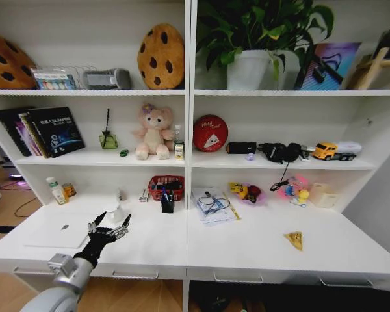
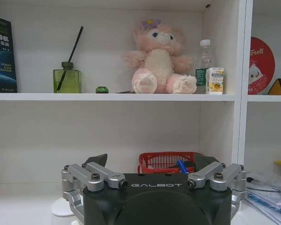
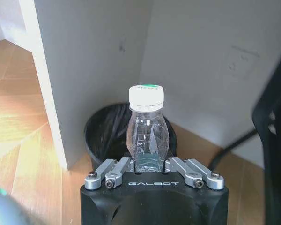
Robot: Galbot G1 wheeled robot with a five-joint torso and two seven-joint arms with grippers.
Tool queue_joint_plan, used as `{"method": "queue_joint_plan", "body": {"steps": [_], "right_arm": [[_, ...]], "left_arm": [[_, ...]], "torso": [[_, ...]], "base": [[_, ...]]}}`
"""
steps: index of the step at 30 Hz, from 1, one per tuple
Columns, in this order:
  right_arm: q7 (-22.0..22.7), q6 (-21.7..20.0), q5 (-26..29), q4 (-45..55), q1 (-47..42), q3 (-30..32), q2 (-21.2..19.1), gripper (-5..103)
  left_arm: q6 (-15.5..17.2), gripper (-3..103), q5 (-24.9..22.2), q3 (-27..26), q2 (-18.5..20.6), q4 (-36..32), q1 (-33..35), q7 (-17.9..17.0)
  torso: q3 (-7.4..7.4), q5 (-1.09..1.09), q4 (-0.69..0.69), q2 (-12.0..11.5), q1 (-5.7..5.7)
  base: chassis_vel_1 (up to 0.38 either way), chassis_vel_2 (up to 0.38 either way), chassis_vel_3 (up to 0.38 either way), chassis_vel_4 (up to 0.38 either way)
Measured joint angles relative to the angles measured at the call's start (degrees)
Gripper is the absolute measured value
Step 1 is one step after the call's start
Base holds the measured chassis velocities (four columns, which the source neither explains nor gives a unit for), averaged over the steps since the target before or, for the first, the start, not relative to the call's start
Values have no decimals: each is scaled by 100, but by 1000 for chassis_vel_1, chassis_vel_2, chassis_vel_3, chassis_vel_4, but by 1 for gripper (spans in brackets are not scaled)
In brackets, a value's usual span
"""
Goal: Organize the objects on the table.
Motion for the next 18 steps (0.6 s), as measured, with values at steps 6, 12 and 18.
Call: {"method": "queue_joint_plan", "body": {"steps": [6, 12, 18], "right_arm": [[38, 22, -366, -628, 791, -74, 106, 24], [271, 145, -510, -1155, 1474, -90, 264, 24], [433, 147, -537, -1357, 1793, -92, 392, 24]], "left_arm": [[0, 100, 0, 0, 0, 1, 0, -1], [0, 100, 0, 0, 0, 1, 0, -2], [0, 100, 0, 0, 0, 1, 0, -2]], "torso": [[1, 1, -1, -1, 1], [1, 0, 0, -1, 1], [1, -1, -1, -1, 1]], "base": [[26, 14, -22, -21], [0, 0, 0, 0], [0, 0, 0, 0]]}}
